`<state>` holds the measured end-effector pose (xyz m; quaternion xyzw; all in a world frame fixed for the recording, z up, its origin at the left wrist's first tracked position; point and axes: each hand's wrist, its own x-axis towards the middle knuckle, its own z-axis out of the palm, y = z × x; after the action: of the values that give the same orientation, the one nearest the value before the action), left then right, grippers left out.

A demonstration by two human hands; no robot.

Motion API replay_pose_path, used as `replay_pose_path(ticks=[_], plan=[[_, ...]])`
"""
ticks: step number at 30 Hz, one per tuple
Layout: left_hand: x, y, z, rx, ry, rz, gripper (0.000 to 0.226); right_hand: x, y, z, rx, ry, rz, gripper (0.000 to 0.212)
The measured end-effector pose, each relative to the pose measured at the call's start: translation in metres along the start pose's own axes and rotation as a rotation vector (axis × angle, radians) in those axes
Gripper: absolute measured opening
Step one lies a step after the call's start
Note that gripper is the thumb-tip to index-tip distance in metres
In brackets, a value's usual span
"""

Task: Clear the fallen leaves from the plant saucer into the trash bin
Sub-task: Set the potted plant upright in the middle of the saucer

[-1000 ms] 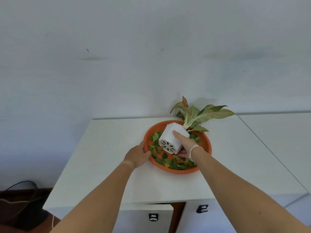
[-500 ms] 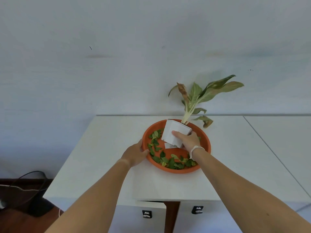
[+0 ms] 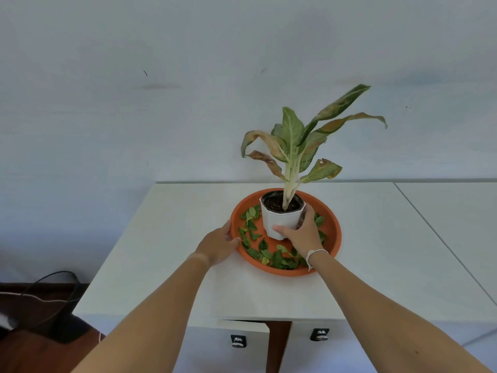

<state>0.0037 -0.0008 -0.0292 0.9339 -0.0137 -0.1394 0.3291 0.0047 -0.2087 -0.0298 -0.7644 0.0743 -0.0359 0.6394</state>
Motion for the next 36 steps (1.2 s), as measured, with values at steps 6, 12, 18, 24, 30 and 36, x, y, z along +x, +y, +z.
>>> replay_pose_path(ticks=[6, 12, 18, 24, 30, 36], plan=[[0.001, 0.0, -0.001, -0.001, -0.01, -0.013, 0.059, 0.0, 0.005, 0.003, -0.029, -0.014, -0.005, 0.098], [0.001, 0.0, 0.0, 0.003, -0.012, -0.016, 0.059, -0.001, 0.008, 0.004, -0.065, -0.011, 0.011, 0.1], [0.001, 0.001, 0.001, -0.033, 0.004, -0.01, 0.056, -0.001, 0.008, -0.007, -0.157, -0.077, 0.025, 0.108], [0.001, 0.007, 0.008, 0.207, 0.182, 0.076, 0.058, -0.003, 0.002, -0.04, -0.835, -0.2, 0.031, 0.119], [0.008, 0.023, 0.016, 0.545, 0.046, 0.149, 0.075, -0.003, 0.002, -0.043, -1.219, -0.347, 0.115, 0.119], [0.019, 0.027, 0.022, 0.761, -0.069, 0.121, 0.076, -0.004, -0.002, -0.04, -1.285, -0.412, 0.158, 0.114]])
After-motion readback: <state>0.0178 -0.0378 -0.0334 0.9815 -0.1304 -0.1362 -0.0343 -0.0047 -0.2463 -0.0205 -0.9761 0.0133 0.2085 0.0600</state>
